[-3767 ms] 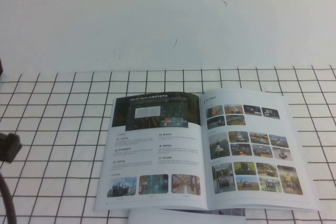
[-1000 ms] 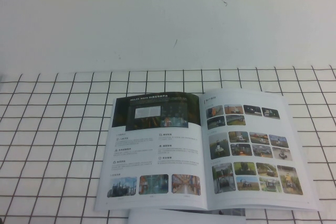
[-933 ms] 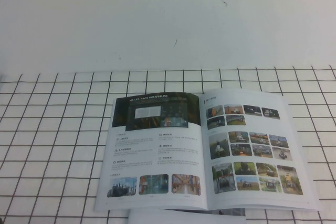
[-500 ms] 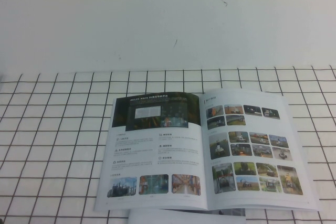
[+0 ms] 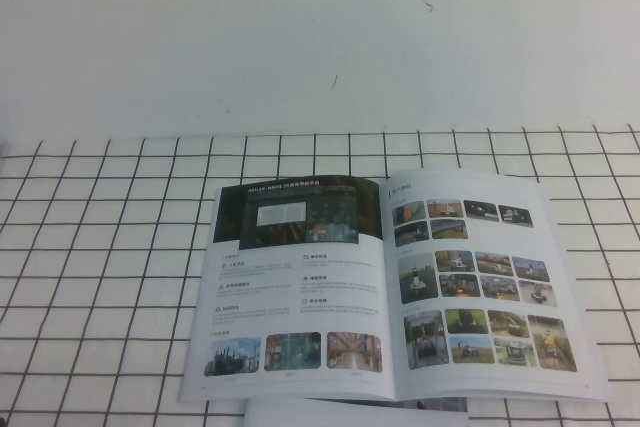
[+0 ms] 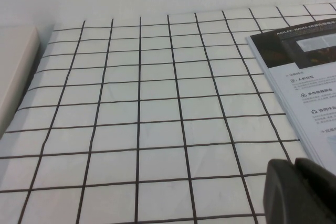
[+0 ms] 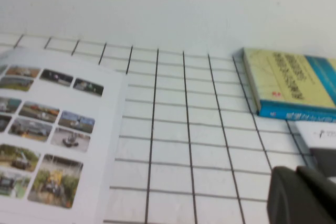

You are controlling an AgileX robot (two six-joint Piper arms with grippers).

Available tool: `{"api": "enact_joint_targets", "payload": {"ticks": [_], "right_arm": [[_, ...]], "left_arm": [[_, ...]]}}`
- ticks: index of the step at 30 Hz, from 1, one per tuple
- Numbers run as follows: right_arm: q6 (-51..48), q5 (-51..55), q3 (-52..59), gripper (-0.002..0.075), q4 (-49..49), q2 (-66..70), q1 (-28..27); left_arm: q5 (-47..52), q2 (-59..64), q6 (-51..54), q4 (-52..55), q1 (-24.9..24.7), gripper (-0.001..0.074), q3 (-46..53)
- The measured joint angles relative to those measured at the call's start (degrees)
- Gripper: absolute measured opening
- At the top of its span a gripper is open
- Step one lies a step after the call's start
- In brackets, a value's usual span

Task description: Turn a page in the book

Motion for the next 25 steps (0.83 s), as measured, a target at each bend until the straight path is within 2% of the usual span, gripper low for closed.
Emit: {"api": "enact_joint_targets", "payload": {"ticks": [9,25], "right_arm": [[0.0,-1.2,7.7,-0.0002,0.1,0.0,0.0],[-8.5,-3.7,8.1,-0.0002,2.6,0.0,0.0]], "left_arm": [[0.0,0.0,0.0,0.0,0.0,-0.0002,0.0],[0.0,0.0,0.0,0.0,0.0,-0.0002,0.0]]}}
